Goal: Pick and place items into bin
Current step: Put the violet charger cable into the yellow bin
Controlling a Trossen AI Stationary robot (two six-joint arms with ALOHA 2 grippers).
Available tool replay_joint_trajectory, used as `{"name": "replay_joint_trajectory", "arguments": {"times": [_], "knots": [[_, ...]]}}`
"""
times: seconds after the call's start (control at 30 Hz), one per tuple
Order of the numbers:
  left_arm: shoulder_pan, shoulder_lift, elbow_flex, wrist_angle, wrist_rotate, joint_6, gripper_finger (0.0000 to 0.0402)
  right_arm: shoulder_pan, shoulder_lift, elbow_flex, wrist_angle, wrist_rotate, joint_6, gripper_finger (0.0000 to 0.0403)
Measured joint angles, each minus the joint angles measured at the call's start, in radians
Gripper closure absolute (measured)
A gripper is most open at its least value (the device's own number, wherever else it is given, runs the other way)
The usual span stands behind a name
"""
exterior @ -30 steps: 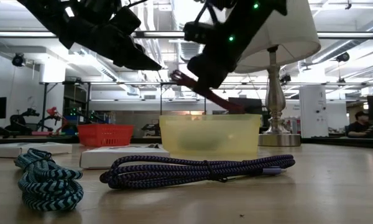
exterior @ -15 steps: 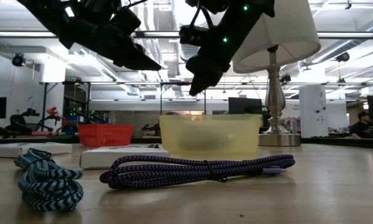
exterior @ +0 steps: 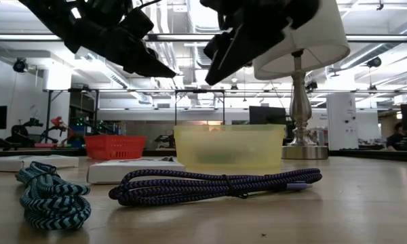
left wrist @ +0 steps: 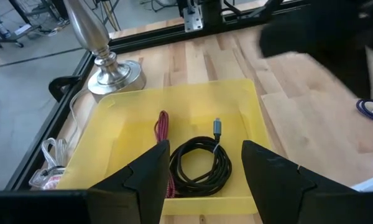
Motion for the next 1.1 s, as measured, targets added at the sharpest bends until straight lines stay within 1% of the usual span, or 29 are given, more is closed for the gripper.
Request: {"name": "replay_joint_trajectory", "arguments": {"times": [0.23,0.33,0.4,0.7,0.9,1.1], "knots": [[0.0,0.0,0.0,0.001,-0.005,0.0,0.0217,0.135,0.078,-0.004,0.066,0.008,0.001,0.0207],[0.0,0.0,0.0,0.001,-0.005,0.0,0.0217,0.172,0.108,-0.003,0.08,0.052,0.012,0.0209],[0.0,0.0,0.0,0.003,-0.006,0.0,0.0217,0.187,0.131,-0.004,0.092,0.06,0.041,0.0209],[0.0,0.0,0.0,0.002,-0.007,-0.001,0.0217,0.202,0.214,-0.004,0.143,0.054,0.157,0.0209],[0.0,0.0,0.0,0.002,-0.008,0.0,0.0217,0.212,0.241,-0.006,0.155,0.047,0.15,0.0209],[0.0,0.0,0.0,0.0,-0.012,-0.001,0.0217,0.228,0.264,-0.008,0.144,0.05,0.103,0.0209]]}}
